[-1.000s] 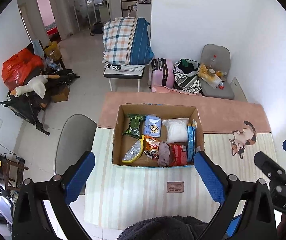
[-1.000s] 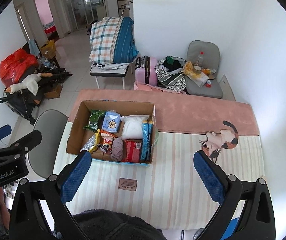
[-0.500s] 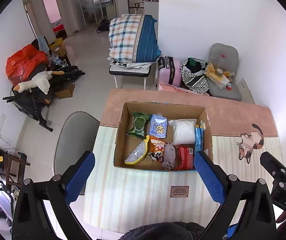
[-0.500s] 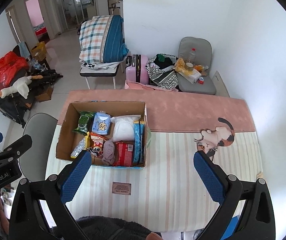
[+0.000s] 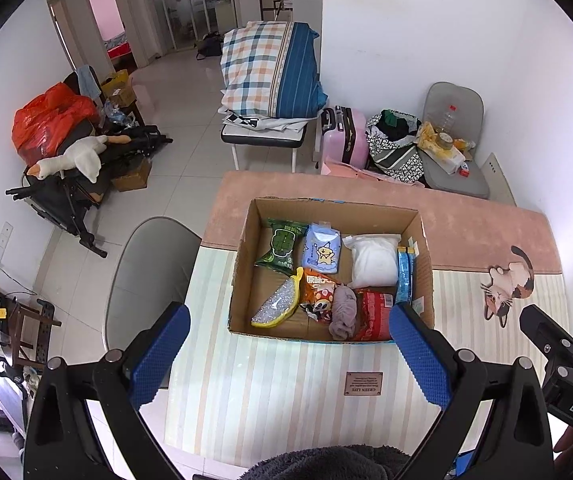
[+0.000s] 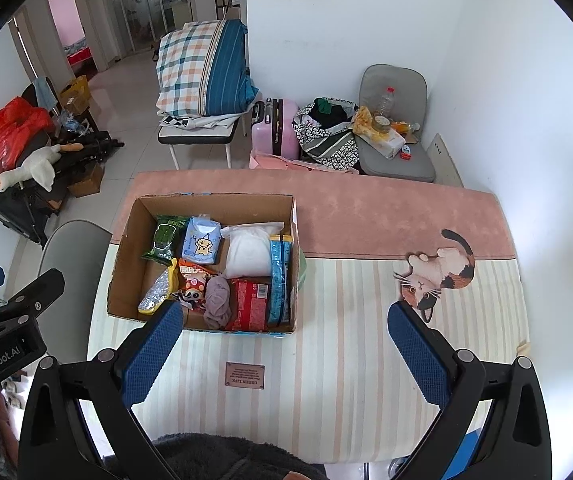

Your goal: Organize soft objects

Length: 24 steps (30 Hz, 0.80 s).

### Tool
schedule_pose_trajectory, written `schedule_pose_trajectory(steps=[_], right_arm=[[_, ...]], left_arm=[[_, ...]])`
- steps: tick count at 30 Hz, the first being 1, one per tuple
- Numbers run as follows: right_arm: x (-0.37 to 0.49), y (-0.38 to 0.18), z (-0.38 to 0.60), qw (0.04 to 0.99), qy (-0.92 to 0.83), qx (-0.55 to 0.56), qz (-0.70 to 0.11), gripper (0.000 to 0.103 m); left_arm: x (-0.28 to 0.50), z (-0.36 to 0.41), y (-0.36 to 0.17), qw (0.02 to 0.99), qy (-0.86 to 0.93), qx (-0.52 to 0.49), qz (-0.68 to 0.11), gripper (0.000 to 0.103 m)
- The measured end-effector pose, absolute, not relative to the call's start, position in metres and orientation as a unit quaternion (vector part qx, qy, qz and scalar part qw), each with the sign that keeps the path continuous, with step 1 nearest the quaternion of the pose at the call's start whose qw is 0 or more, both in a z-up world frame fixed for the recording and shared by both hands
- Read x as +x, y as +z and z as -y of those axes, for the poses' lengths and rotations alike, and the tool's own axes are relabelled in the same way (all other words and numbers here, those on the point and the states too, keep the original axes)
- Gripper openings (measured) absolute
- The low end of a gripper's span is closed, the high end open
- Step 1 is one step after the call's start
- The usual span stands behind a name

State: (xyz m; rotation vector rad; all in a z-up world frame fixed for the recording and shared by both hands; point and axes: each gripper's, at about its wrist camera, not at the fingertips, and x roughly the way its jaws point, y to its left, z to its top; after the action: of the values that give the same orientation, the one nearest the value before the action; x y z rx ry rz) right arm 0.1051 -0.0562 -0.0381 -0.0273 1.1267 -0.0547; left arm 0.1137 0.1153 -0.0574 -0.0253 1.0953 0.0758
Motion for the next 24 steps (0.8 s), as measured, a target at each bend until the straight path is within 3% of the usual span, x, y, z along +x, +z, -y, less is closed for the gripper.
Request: schedule_pose_trajectory(steps=[24], right_arm=[[0.104,-0.035,0.059,0.845,-0.032,-0.015,-0.534,0.103]], left_arm=[[0.100,-0.114,-0.065,0.850,0.024,-0.010,-0.527,0.102]])
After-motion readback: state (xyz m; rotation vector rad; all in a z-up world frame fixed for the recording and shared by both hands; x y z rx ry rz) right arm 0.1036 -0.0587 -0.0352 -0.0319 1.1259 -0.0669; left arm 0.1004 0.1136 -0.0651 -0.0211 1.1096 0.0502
